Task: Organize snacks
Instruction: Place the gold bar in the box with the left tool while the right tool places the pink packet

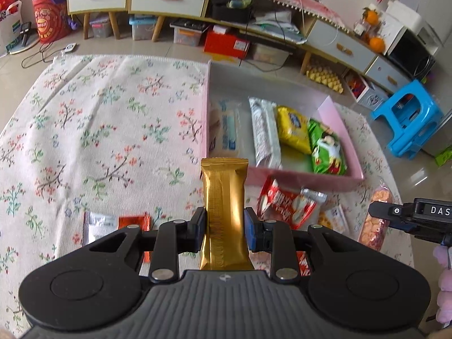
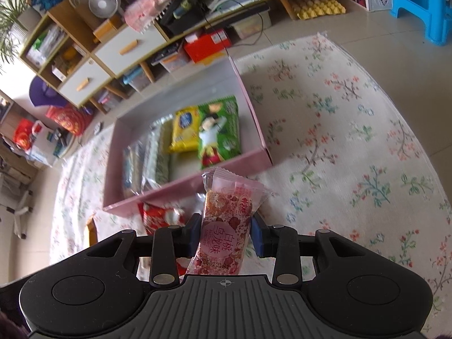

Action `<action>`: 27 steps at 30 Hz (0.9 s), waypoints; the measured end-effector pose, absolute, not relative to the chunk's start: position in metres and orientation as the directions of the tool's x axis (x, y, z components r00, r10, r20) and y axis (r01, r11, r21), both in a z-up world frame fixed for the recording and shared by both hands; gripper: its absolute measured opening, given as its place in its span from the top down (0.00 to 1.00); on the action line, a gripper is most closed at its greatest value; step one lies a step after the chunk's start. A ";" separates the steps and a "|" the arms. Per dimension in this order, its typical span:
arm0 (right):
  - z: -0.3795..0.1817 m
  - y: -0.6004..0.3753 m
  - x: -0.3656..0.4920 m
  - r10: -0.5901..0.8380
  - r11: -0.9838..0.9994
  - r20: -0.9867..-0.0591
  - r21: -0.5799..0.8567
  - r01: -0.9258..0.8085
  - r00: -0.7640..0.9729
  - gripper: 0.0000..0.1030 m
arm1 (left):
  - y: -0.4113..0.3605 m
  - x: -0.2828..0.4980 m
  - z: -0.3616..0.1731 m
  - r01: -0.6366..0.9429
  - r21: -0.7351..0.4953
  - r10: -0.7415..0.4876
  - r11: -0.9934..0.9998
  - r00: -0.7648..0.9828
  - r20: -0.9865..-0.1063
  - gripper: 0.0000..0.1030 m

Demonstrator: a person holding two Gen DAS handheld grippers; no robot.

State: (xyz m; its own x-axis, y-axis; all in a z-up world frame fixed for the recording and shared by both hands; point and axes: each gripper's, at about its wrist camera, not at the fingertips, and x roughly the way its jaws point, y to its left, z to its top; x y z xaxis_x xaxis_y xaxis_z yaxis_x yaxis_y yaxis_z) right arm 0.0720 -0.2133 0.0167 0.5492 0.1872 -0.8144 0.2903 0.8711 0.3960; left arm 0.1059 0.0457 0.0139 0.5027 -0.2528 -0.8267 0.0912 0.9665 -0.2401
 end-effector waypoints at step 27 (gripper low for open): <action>0.009 -0.207 0.156 0.263 0.840 -0.650 0.517 0.163 0.713 0.66 | 0.008 0.180 0.007 0.197 -0.216 -0.292 0.956 0.637 -0.714 0.75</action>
